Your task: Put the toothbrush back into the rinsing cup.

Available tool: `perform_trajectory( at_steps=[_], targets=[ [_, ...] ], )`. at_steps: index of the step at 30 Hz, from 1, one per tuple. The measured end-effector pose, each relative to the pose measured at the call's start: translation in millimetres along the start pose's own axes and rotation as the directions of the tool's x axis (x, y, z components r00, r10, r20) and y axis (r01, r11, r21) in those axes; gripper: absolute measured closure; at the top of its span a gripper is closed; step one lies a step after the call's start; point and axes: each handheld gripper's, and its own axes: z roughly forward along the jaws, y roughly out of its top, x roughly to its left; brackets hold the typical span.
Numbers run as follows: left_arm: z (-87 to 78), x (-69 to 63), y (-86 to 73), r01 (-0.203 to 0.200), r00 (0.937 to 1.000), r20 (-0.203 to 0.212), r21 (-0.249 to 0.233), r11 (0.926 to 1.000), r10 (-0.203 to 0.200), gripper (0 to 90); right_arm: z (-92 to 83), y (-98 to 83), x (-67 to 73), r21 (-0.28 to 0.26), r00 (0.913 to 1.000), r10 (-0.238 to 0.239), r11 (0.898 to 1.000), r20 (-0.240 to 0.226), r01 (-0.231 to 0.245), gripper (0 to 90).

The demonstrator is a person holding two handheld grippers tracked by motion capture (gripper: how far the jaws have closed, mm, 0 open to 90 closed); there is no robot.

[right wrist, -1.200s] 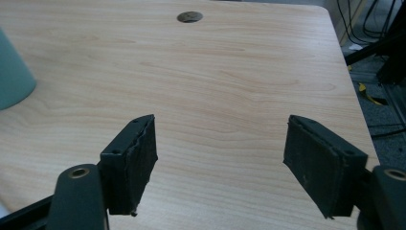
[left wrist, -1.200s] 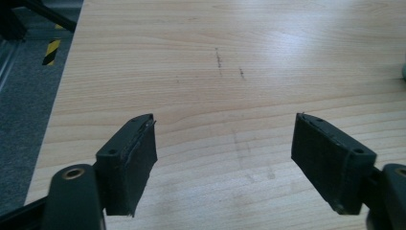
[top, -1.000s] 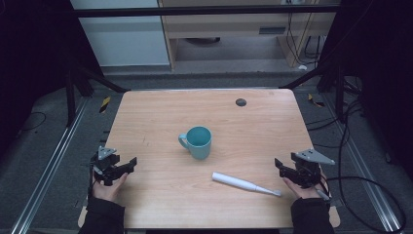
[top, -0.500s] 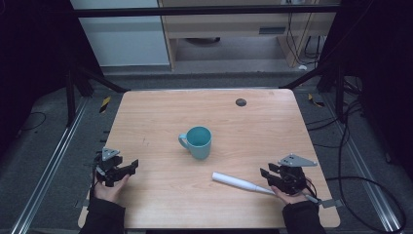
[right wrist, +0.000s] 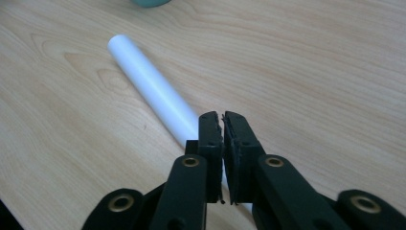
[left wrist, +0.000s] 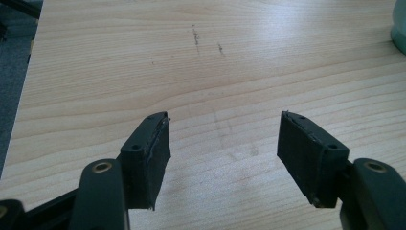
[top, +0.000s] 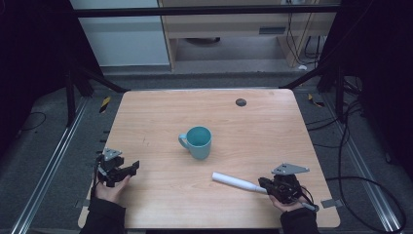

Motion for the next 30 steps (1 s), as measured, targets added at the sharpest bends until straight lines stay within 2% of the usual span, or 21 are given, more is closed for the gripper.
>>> perform_trajectory(
  at_steps=[7,11,16,22,30],
  targets=[
    [-0.1,-0.2,0.0,-0.003,1.0000,-0.003,0.003,1.0000,0.003,34.9,1.6,-7.7,4.4,0.040,0.9998,-0.008,0.999,-0.016,0.009,90.0],
    [0.1,-0.1,-0.1,-0.004,1.0000,-0.004,0.005,1.0000,0.004,34.9,8.3,-10.5,3.1,0.089,0.9999,-0.014,0.996,-0.003,0.014,90.0],
    [0.6,0.0,0.0,-0.005,1.0000,-0.006,0.008,1.0000,0.005,34.9,11.5,-11.7,4.2,0.115,0.9998,-0.022,0.993,-0.003,0.022,90.0],
    [1.3,-0.1,0.1,-0.010,0.9999,-0.010,0.013,0.9999,0.010,34.9,15.6,-13.2,3.8,0.140,0.9995,-0.029,0.990,0.014,0.026,90.0],
    [1.5,-0.5,-0.1,-0.012,0.9999,-0.009,0.016,0.9998,0.012,34.9,17.1,-14.2,1.4,0.147,0.9991,-0.030,0.989,0.031,0.025,90.0]
  ],
)
